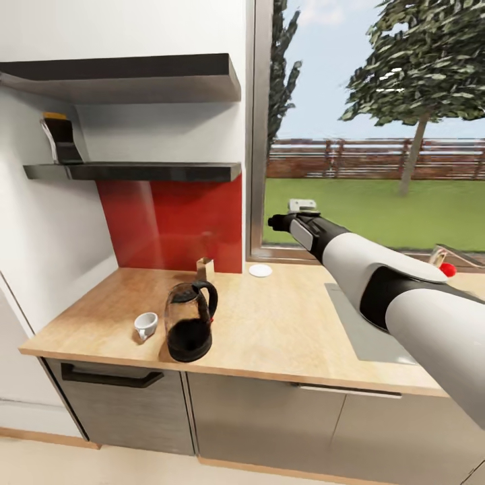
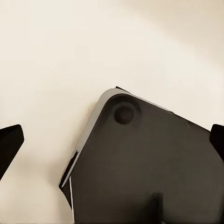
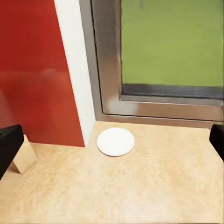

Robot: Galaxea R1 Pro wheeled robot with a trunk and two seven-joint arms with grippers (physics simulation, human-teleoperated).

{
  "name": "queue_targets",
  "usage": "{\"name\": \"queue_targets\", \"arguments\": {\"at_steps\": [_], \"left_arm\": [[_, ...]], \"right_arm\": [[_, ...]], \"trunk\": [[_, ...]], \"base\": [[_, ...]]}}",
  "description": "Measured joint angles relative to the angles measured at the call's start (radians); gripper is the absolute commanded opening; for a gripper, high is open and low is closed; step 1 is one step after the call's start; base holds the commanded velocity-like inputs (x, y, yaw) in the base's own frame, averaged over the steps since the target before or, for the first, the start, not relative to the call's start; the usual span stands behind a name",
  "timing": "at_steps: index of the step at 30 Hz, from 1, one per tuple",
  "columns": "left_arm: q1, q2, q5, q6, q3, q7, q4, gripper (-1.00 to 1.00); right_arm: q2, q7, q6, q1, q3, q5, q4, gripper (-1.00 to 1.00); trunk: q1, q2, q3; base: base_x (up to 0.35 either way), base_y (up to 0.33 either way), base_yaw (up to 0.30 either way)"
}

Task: Set up a coffee station on the kitchen countertop: keep the coffee maker on the countertop, move the bottle of coffee from the kitchen shelf to the counter next to the coffee maker, place a paper coffee filter on top of the coffee maker, put the saucer next to the coffee maker with the coffee cup on the saucer, and place the electric kettle next to the coffee maker.

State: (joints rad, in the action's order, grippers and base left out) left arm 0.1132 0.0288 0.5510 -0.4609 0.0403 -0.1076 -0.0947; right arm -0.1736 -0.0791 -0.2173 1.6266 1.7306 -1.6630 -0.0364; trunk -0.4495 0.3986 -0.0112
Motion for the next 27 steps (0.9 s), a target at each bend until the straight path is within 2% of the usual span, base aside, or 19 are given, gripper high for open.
{"name": "queue_targets", "arguments": {"at_steps": [6,11,18,21,22,23,24,27], "left_arm": [[0.0,0.001,0.0,0.0,0.0,0.0,0.003,1.0],[0.0,0.0,0.0,0.001,0.0,0.006,0.004,1.0],[0.0,0.005,-0.002,0.002,0.003,0.022,0.01,1.0],[0.0,0.033,0.005,-0.007,-0.003,0.024,0.042,1.0],[0.0,0.061,0.031,-0.009,-0.02,0.017,0.052,1.0],[0.0,0.073,0.041,-0.007,-0.022,0.013,0.055,1.0],[0.0,0.093,0.071,-0.003,-0.034,0.0,0.059,1.0],[0.0,0.111,0.095,0.003,-0.038,-0.03,0.063,1.0]], "right_arm": [[0.0,0.012,0.001,-0.004,0.002,-0.001,-0.051,1.0],[0.022,0.014,0.002,-0.004,0.001,-0.004,-0.05,1.0],[0.004,0.015,0.0,-0.004,0.001,-0.007,-0.042,1.0],[0.003,0.015,0.004,-0.004,0.001,-0.007,-0.042,1.0],[0.003,0.014,0.013,-0.004,0.001,-0.007,-0.042,1.0],[0.003,0.014,0.017,-0.004,0.001,-0.007,-0.042,1.0],[0.003,0.011,0.023,-0.004,0.001,-0.007,-0.042,1.0],[0.005,0.006,0.035,-0.004,0.001,-0.005,-0.042,1.0]], "trunk": [[0.0,-0.001,-0.009],[0.0,-0.001,-0.017],[0.0,-0.001,-0.028],[0.0,-0.001,-0.033],[0.0,-0.001,-0.035],[0.0,-0.001,-0.036],[0.0,-0.001,-0.038],[0.0,-0.001,-0.042]], "base": [[0.006,0.002,0.011],[0.0,0.0,0.0],[0.0,0.0,0.004],[0.0,0.0,0.04],[0.0,0.0,0.053],[0.0,0.0,0.057],[0.0,0.0,0.06],[0.0,0.0,0.042]]}}
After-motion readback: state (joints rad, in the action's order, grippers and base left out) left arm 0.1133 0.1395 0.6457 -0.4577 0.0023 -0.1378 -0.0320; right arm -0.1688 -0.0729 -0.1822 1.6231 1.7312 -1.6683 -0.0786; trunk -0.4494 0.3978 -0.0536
